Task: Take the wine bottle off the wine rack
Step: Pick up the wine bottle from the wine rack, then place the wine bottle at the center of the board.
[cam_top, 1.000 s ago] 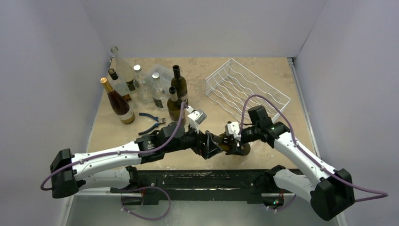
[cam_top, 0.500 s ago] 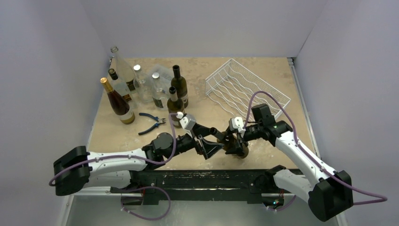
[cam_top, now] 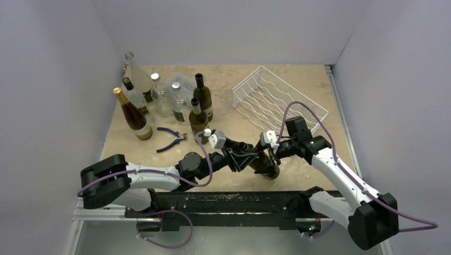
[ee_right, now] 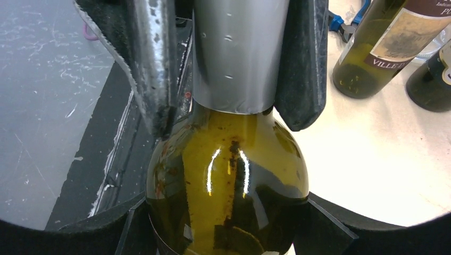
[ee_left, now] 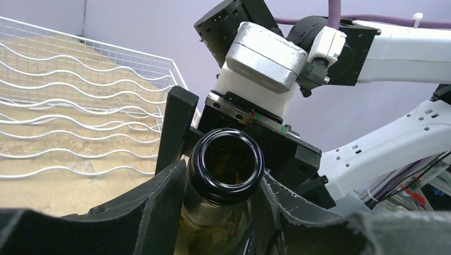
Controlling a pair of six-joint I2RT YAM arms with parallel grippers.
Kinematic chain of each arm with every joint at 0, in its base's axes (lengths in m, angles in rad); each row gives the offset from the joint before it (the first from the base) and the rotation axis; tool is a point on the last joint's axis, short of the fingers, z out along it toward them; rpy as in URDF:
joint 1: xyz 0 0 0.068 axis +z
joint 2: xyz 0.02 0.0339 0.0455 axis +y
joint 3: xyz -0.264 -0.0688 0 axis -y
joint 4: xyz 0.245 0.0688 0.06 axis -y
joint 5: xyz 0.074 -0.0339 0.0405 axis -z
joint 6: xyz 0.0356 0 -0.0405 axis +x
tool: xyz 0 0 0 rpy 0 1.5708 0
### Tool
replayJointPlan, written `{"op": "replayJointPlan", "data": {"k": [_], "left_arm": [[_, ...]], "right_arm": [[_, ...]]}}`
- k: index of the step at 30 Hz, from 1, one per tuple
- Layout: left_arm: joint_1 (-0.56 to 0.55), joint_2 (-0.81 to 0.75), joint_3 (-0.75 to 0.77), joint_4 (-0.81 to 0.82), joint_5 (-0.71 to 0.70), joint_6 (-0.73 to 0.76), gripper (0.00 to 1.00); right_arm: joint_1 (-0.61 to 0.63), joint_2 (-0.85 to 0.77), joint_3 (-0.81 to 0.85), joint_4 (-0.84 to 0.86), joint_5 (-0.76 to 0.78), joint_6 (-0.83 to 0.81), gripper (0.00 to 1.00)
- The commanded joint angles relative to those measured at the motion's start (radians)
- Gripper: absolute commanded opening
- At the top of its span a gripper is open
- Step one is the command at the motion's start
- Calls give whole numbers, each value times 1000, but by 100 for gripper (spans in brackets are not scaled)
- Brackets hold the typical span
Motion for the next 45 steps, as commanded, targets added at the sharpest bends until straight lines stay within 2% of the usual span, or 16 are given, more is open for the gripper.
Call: {"op": "replayJointPlan", "data": {"k": [1,3,5,7,8,10,14,17,19,27,36,41,45], "left_arm": [[-12,5,35,105,-43,27,36],[-12,5,35,103,-46,33,16],[-13,5,35,102,-47,43,3],[-13,2,34,102,-46,54,0],[-13,-3,33,102,-47,60,0],[-15,-19,32,100,-50,72,0],[-15,-70,44,44,-58,98,0],[-15,-123,48,-6,-82,116,0],[-15,-161,47,-33,-95,131,0],[-13,-371,62,-290,-158,188,0],[14,-595,212,-978,-268,210,0],[60,-675,263,-1240,-333,232,0],[115,-716,293,-1372,-377,249,0]], "right_arm": [[-6,-20,62,37,-59,15,0],[-6,-21,60,37,-55,15,0],[-6,-21,58,37,-43,15,0],[-6,-22,55,38,-30,15,1],[-6,-22,53,40,-30,17,5],[-6,-24,50,40,-30,17,24],[-6,-34,46,27,-35,2,74],[-5,-43,48,0,-51,-19,92],[-9,-50,53,-13,-56,-27,98],[-55,-88,92,-77,-111,-57,99],[-146,-156,117,-87,-68,-19,99],[-171,-174,112,-71,-61,6,99],[-180,-174,106,-55,-47,26,99]]}}
